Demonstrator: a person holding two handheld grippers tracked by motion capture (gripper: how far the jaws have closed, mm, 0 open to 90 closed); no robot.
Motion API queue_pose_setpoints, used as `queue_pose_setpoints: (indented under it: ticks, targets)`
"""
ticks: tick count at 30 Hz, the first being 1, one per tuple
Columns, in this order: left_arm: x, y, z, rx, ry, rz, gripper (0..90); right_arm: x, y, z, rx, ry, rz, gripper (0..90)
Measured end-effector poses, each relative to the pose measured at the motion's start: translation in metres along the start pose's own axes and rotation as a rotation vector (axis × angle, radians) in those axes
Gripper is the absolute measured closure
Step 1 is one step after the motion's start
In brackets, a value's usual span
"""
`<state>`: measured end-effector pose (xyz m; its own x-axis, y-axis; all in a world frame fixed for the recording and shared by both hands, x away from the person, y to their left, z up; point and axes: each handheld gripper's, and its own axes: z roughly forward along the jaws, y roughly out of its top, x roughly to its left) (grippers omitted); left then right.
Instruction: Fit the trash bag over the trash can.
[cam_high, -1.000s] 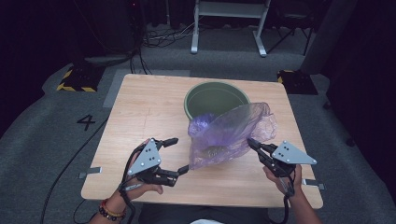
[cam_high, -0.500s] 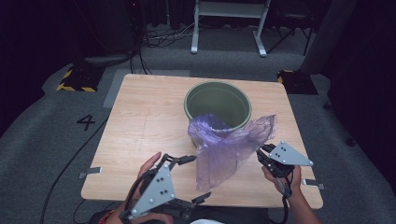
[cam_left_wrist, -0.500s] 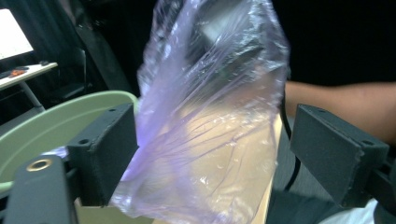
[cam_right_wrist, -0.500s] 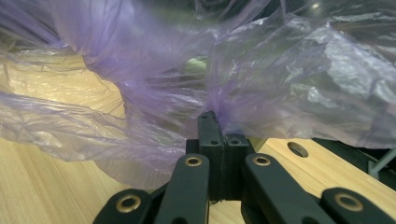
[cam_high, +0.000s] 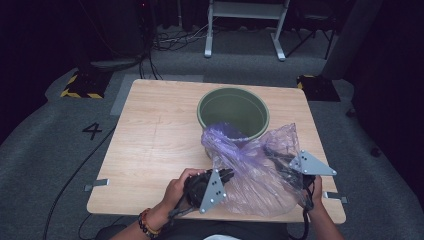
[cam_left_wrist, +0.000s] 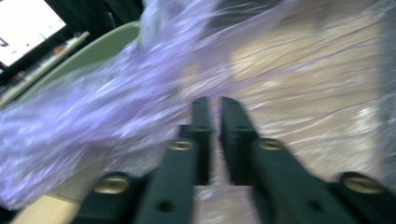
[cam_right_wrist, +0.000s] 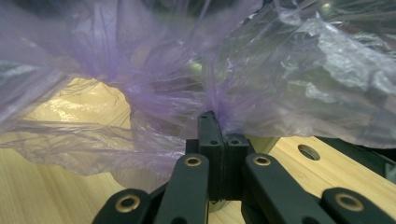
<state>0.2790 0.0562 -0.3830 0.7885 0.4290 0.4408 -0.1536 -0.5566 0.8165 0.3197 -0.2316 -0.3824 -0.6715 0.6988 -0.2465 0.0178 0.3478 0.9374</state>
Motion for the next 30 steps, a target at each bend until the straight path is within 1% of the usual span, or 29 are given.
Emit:
queue_pose_setpoints:
  ticks: [1, 2, 3, 4, 5, 6, 7, 8, 9, 10, 11, 12, 13, 14, 15, 16, 17, 18, 19, 20, 21, 22, 23, 24, 25, 26, 28, 29, 30]
  targets:
    - [0.004, -0.002, 0.000, -0.001, 0.013, 0.004, 89.8, -0.001, 0.000, -0.001, -0.006, 0.004, 0.001, 90.0]
    - [0.004, -0.002, 0.000, -0.001, 0.013, 0.004, 89.8, -0.001, 0.000, -0.002, -0.007, 0.004, 0.004, 90.0]
    - [0.011, -0.006, -0.003, -0.012, 0.011, -0.014, 89.6, -0.002, 0.000, -0.003, -0.015, 0.004, 0.005, 90.0]
    - [0.015, -0.007, -0.005, -0.032, 0.021, -0.030, 84.7, -0.003, 0.001, -0.003, -0.023, 0.006, 0.002, 90.0]
    - [0.018, -0.008, -0.008, -0.047, 0.047, -0.043, 73.2, -0.003, 0.002, -0.005, -0.037, 0.010, 0.000, 90.0]
    - [0.023, -0.009, -0.010, -0.061, 0.074, -0.069, 59.5, -0.003, 0.004, -0.005, -0.043, 0.009, -0.001, 90.0]
    - [0.027, -0.009, -0.012, -0.066, 0.081, -0.090, 48.5, -0.004, 0.008, -0.006, -0.052, 0.012, -0.008, 90.0]
    - [0.032, -0.010, -0.013, -0.084, 0.082, -0.118, 41.7, -0.004, 0.011, -0.006, -0.060, 0.015, -0.010, 90.0]
    - [0.032, -0.010, -0.013, -0.084, 0.082, -0.118, 35.7, -0.005, 0.015, -0.005, -0.067, 0.016, -0.014, 90.0]
    - [0.039, -0.010, -0.015, -0.099, 0.074, -0.140, 31.4, -0.006, 0.020, -0.002, -0.075, 0.018, -0.020, 90.0]
    - [0.048, -0.009, -0.014, -0.106, 0.067, -0.153, 27.7, -0.007, 0.025, 0.000, -0.078, 0.020, -0.027, 90.0]
    - [0.048, -0.009, -0.014, -0.106, 0.067, -0.153, 26.5, -0.007, 0.025, 0.000, -0.078, 0.020, -0.027, 90.0]
    - [0.056, -0.008, -0.011, -0.106, 0.061, -0.152, 26.3, -0.011, 0.034, 0.007, -0.086, 0.026, -0.030, 90.0]
    - [0.064, -0.006, -0.007, -0.091, 0.042, -0.142, 28.9, -0.012, 0.036, 0.010, -0.090, 0.033, -0.024, 90.0]
    - [0.069, -0.005, -0.005, -0.078, 0.024, -0.130, 39.1, -0.014, 0.039, 0.013, -0.094, 0.038, -0.023, 90.0]
    - [0.069, -0.005, -0.005, -0.078, 0.024, -0.130, 50.2, -0.014, 0.039, 0.013, -0.094, 0.038, -0.023, 90.0]
    - [0.078, -0.005, 0.000, -0.044, 0.027, -0.110, 56.3, -0.020, 0.047, 0.019, -0.093, 0.045, -0.039, 90.0]
    - [0.083, -0.006, 0.003, -0.042, 0.021, -0.104, 65.2, -0.022, 0.049, 0.021, -0.095, 0.048, -0.035, 90.0]
    - [0.088, -0.007, 0.004, -0.046, 0.018, -0.100, 72.9, -0.024, 0.053, 0.024, -0.102, 0.054, -0.005, 90.0]
    - [0.088, -0.007, 0.004, -0.046, 0.018, -0.100, 78.7, -0.027, 0.055, 0.026, -0.104, 0.060, 0.005, 90.0]
    - [0.095, -0.008, 0.008, -0.040, 0.003, -0.085, 85.4, -0.033, 0.057, 0.029, -0.100, 0.059, 0.003, 90.0]
    - [0.095, -0.008, 0.008, -0.040, 0.003, -0.085, 89.1, -0.033, 0.057, 0.029, -0.100, 0.059, 0.003, 90.0]
    - [0.100, -0.009, 0.010, -0.050, 0.010, -0.087, 89.1, -0.035, 0.059, 0.031, -0.098, 0.056, 0.010, 90.0]
    - [0.104, -0.009, 0.011, -0.046, -0.006, -0.086, 90.0, -0.039, 0.061, 0.034, -0.096, 0.053, 0.019, 90.0]
    - [0.105, -0.009, 0.012, -0.043, 0.000, -0.078, 90.0, -0.043, 0.064, 0.037, -0.095, 0.046, 0.028, 90.0]
    - [0.113, -0.008, 0.013, -0.044, 0.010, -0.077, 90.0, -0.045, 0.066, 0.039, -0.089, 0.035, 0.023, 90.0]
    - [0.122, -0.008, 0.015, -0.042, 0.023, -0.097, 90.0, -0.050, 0.068, 0.043, -0.079, 0.013, 0.012, 90.0]
    - [0.128, -0.009, 0.016, -0.041, 0.029, -0.109, 90.0, -0.053, 0.068, 0.045, -0.076, 0.012, 0.028, 90.0]
    - [0.128, -0.009, 0.016, -0.041, 0.029, -0.109, 90.0, -0.053, 0.068, 0.045, -0.076, 0.012, 0.028, 90.0]
